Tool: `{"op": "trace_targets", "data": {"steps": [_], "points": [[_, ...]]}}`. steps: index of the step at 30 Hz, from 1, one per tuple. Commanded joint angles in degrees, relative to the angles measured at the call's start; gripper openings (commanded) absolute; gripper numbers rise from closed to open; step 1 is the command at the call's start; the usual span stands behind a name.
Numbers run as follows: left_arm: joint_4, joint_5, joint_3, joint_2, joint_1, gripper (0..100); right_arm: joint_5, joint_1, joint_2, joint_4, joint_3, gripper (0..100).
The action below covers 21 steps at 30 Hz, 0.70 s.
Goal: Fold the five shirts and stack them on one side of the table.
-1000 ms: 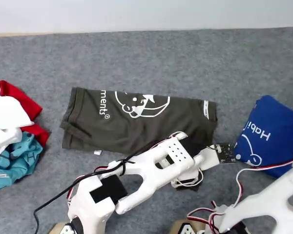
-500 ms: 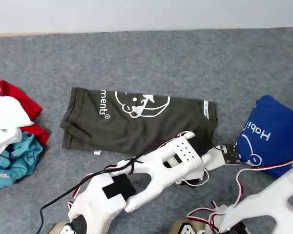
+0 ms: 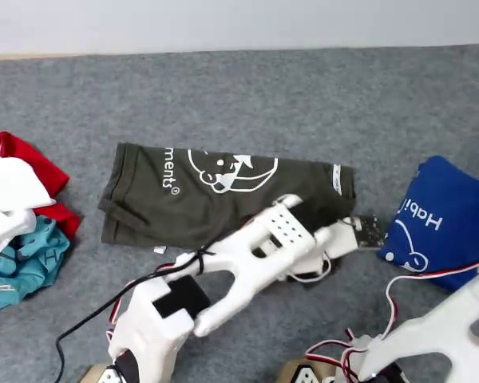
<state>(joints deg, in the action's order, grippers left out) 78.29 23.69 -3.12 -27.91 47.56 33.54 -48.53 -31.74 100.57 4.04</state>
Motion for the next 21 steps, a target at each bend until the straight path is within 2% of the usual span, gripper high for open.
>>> {"op": "trace_targets", "data": {"steps": [1,7,14,21], "points": [[-1.1,1.4,-3.3,3.8,-2.1,1,0.1,-0.5,-1.1,2.2,0.2,2.1],[-0.8,3.2,-9.9,3.8,-4.7,1,0.1,-0.5,-1.1,2.2,-0.6,2.1],[-1.1,6.5,-10.9,3.7,-5.9,1,-0.1,0.8,-1.6,2.2,-4.8,2.1],[-5.1,8.4,-12.4,0.7,-9.0,1,-2.7,2.4,-1.6,2.2,-4.9,2.1]]}}
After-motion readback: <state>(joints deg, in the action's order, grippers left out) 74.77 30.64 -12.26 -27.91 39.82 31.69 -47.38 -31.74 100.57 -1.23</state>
